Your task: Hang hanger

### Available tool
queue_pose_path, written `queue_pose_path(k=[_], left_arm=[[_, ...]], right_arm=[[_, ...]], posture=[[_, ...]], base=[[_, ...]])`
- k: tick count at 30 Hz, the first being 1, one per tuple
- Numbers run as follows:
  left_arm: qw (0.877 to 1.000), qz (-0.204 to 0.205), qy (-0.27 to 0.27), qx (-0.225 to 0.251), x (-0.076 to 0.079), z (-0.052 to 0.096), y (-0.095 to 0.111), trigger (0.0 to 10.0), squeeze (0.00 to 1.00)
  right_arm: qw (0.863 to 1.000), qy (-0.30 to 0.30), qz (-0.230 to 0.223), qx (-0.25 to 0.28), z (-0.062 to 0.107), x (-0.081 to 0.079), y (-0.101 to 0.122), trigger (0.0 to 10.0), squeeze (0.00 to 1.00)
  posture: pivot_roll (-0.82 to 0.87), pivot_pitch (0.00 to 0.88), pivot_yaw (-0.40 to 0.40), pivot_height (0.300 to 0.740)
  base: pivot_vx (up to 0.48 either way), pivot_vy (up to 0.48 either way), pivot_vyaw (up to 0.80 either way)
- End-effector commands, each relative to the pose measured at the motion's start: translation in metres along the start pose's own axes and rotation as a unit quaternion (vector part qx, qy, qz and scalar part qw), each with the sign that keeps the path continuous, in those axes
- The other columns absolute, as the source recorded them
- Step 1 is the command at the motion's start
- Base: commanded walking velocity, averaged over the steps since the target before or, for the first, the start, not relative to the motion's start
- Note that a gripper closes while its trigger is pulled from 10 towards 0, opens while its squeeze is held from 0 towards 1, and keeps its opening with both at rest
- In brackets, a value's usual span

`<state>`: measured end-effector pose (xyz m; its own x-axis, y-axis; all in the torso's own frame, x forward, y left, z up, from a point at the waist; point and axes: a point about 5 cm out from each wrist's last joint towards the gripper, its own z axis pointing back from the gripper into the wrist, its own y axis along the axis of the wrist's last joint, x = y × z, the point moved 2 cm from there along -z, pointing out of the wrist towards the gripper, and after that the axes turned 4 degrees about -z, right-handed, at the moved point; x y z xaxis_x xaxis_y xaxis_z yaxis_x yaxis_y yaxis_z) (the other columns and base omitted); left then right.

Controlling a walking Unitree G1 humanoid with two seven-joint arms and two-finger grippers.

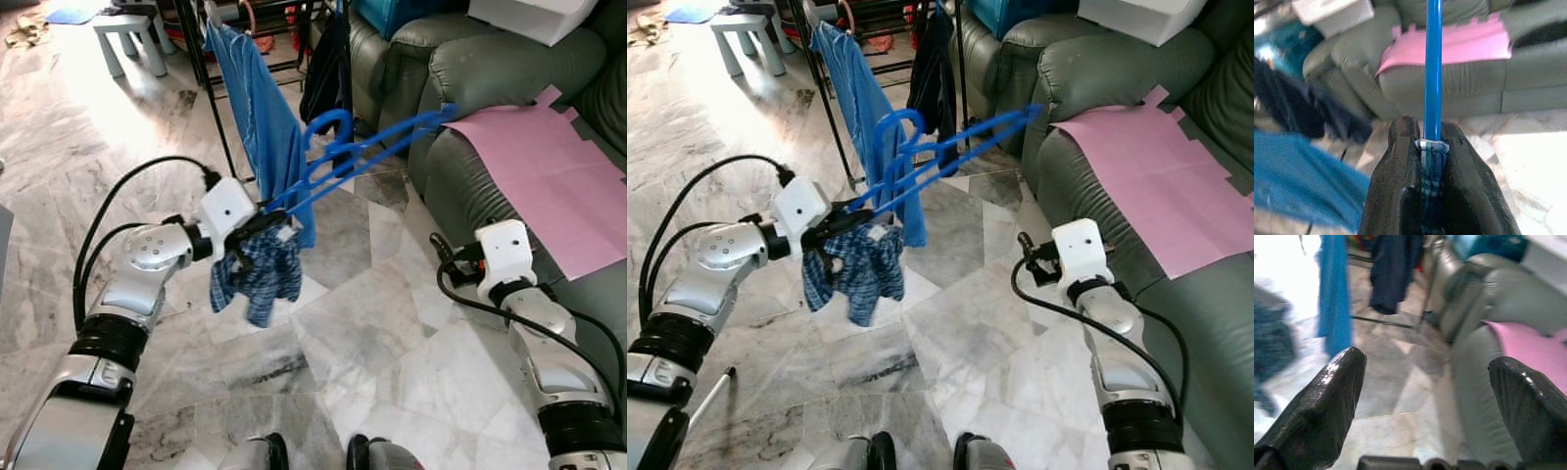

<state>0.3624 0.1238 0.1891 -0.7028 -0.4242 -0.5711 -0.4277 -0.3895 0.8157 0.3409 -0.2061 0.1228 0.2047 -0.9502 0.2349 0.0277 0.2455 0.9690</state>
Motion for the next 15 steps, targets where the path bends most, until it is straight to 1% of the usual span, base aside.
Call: queue_pose_path(k=[1,2,5,8,10,12,14,15], left_arm=[[0.999,-0.017,-0.021,0.030,0.004,-0.002,0.014,0.0,0.00],[0.999,-0.021,-0.027,0.035,0.005,-0.002,0.017,0.0,0.00],[0.997,-0.032,-0.054,0.035,0.010,-0.006,0.020,0.0,0.00],[0.998,-0.023,-0.050,0.037,0.011,-0.008,0.021,0.0,0.00],[0.998,-0.013,-0.041,0.043,0.010,-0.010,0.022,0.0,0.00],[0.998,-0.008,-0.045,0.050,0.012,-0.010,0.024,0.0,0.00],[0.998,-0.008,-0.048,0.051,0.014,-0.010,0.024,0.0,0.00],[0.997,-0.008,-0.055,0.056,0.016,-0.010,0.026,0.0,0.00]], right_arm=[[1.000,0.026,-0.010,-0.006,0.003,-0.011,-0.002,10.0,1.00],[0.999,0.030,-0.010,-0.008,0.003,-0.012,-0.002,10.0,1.00],[0.998,0.050,-0.032,-0.005,0.004,-0.016,-0.001,10.0,1.00],[0.997,0.055,-0.048,-0.007,0.004,-0.017,-0.002,10.0,1.00],[0.998,0.052,-0.045,-0.008,0.004,-0.016,-0.002,10.0,0.97],[0.997,0.059,-0.050,-0.013,0.005,-0.018,-0.002,10.0,0.87],[0.997,0.058,-0.053,-0.021,0.006,-0.018,-0.004,10.0,0.85],[0.996,0.064,-0.064,-0.025,0.005,-0.020,-0.006,10.0,0.85]], posture=[[-0.05,0.180,0.016,0.740],[-0.05,0.180,0.016,0.740],[-0.05,0.178,0.014,0.740],[-0.05,0.178,0.014,0.740],[-0.05,0.178,0.014,0.740],[-0.05,0.172,0.013,0.740],[-0.05,0.172,0.013,0.740],[-0.05,0.173,0.011,0.740]], base=[[0.000,0.000,0.00],[0.000,0.000,0.00],[0.000,0.000,0.00],[0.000,0.000,0.00],[0.000,0.000,0.00],[0.000,0.000,0.00],[0.000,0.000,0.00],[0.000,0.000,0.00]])
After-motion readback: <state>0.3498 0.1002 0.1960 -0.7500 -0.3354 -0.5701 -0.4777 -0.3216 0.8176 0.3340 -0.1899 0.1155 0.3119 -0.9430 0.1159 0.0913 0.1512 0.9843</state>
